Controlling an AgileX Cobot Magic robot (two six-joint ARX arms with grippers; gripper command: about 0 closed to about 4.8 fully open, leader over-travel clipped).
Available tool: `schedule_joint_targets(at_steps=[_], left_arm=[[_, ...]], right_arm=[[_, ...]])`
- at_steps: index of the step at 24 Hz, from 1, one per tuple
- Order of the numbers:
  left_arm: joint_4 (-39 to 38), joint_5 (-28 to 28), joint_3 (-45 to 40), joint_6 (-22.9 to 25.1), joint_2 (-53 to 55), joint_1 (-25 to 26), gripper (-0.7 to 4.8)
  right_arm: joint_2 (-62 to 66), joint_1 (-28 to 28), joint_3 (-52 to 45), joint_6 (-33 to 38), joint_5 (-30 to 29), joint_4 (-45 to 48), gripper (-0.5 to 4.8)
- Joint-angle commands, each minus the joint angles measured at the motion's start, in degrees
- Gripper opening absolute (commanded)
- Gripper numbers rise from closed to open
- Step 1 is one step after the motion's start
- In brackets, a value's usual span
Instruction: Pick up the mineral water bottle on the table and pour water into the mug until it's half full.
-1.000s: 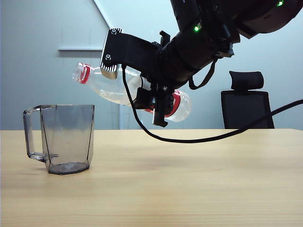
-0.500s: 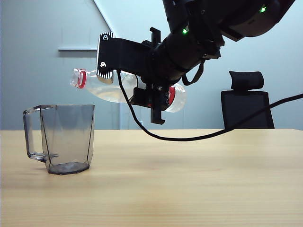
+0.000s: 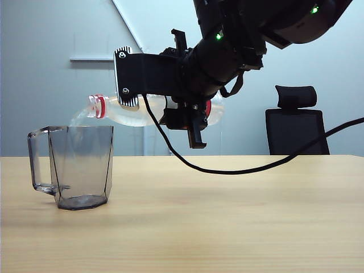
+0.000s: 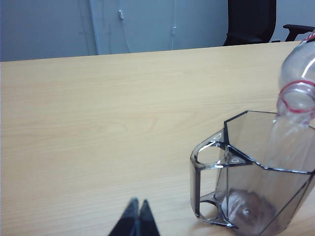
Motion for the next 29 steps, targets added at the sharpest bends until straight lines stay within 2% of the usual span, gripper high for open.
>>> schedule_joint_targets(at_steps=[1,24,26,28,29], left_arm=[[0.57,0.04,0.13,-0.17,0.09,-0.02,-0.02],[0.57,0.04,0.13,-0.17,0.09,-0.02,-0.02],[0.55,0.04,0.13,-0.17,0.09,-0.02,-0.02],[0.55,0.04,0.13,-0.17,0.09,-0.02,-0.02],[0.57,0.04,0.13,-0.17,0.09,-0.02,-0.02]], right_arm=[[-0.83,0.13,0.7,-3.37,1.38,4.22,2.37],[-0.83,0.15,0.7,-5.46,2.38,5.22,2.38],[-0.83,0.15,0.68,-4.2,2.36,5.14,2.38],[-0.83,0.15,0.5,-0.5,2.36,4.66,2.38],[-0.83,0.15,0.48,3.63,2.38,2.23,2.38]])
